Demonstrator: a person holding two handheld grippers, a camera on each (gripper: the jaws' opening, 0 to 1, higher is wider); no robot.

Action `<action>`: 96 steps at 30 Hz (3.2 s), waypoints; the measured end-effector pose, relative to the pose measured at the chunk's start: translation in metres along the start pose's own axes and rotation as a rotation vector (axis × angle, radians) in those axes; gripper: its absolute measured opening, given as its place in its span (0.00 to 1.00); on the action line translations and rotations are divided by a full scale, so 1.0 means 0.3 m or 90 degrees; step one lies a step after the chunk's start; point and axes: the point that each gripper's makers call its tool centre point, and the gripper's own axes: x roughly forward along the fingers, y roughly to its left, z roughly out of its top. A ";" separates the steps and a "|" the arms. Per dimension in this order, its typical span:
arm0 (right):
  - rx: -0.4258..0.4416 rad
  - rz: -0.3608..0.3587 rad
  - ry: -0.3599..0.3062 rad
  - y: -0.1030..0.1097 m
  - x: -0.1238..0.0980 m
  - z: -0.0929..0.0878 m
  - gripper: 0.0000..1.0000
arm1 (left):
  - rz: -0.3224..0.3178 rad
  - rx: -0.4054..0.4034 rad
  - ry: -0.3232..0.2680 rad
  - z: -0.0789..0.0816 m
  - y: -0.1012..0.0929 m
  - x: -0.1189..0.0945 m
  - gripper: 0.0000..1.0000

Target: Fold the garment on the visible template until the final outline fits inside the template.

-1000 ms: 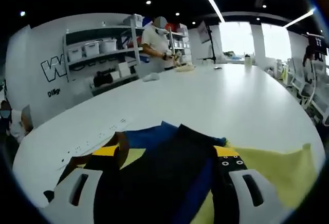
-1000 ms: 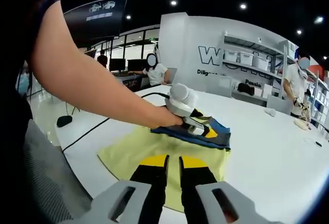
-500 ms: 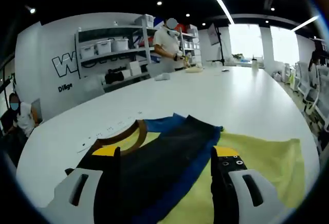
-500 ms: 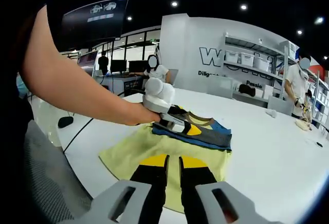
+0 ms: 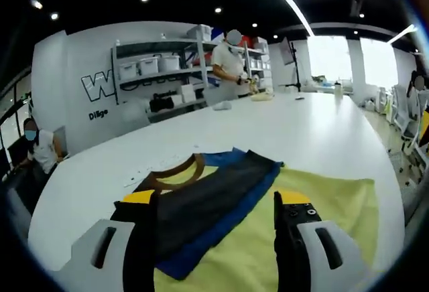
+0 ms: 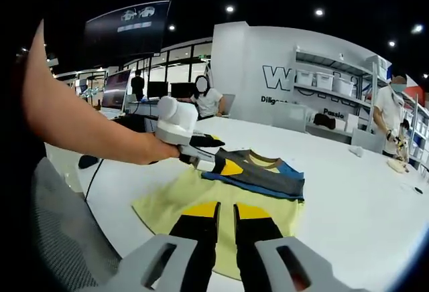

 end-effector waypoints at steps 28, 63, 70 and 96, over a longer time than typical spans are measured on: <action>0.018 -0.005 0.038 -0.033 0.006 -0.035 0.11 | 0.031 -0.069 -0.004 -0.025 -0.101 -0.405 0.66; 0.122 -0.025 0.290 -0.270 -0.037 -0.396 0.60 | 0.058 -0.175 0.285 -0.436 -0.122 -0.628 0.58; 0.136 -0.034 0.314 -0.300 -0.039 -0.448 0.46 | 0.058 -0.201 0.323 -0.476 -0.132 -0.647 0.45; 0.135 -0.077 0.371 -0.376 -0.016 -0.560 0.07 | 0.047 -0.203 0.366 -0.522 -0.133 -0.627 0.17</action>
